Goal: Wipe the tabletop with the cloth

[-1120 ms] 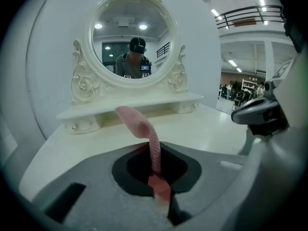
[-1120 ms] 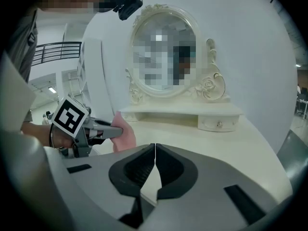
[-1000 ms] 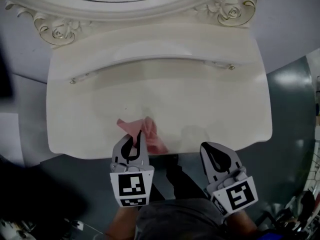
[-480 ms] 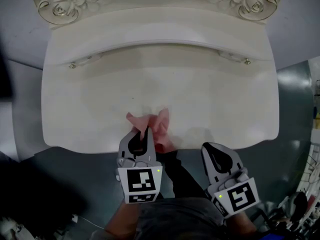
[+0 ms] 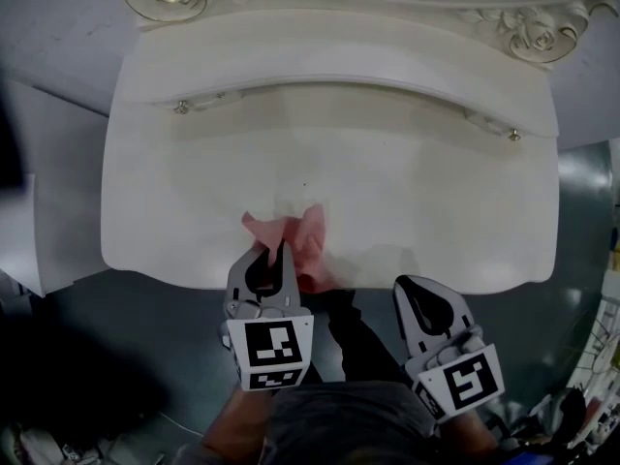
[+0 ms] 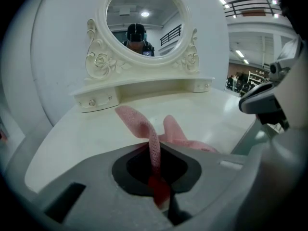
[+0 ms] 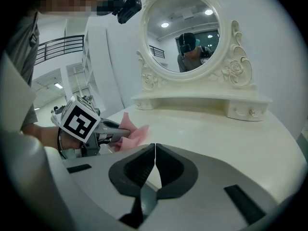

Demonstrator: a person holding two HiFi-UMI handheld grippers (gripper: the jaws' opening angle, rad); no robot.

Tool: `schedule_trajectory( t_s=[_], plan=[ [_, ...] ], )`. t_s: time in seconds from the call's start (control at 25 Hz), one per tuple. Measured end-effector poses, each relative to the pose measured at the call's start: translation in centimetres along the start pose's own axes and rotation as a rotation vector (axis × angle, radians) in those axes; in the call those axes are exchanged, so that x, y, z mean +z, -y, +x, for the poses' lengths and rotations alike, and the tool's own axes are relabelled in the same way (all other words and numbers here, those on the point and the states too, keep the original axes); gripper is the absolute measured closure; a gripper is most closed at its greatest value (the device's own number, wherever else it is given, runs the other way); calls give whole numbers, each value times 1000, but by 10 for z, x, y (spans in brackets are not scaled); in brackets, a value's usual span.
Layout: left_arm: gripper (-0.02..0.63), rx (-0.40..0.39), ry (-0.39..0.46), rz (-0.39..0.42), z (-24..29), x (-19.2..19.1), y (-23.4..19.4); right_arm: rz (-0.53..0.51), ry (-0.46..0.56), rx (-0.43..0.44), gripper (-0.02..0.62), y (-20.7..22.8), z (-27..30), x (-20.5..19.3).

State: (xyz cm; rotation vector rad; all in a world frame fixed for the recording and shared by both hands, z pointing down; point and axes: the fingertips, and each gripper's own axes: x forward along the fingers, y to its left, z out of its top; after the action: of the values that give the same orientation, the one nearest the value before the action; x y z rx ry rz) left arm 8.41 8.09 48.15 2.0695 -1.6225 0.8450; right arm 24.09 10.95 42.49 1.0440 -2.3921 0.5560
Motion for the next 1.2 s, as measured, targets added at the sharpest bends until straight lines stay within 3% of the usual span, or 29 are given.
schedule_trajectory(
  t_s=[1.2],
  plan=[
    [586,173,-78,-76,-60,-89,-189,-61,-52,190,580,-164,118,25]
  ],
)
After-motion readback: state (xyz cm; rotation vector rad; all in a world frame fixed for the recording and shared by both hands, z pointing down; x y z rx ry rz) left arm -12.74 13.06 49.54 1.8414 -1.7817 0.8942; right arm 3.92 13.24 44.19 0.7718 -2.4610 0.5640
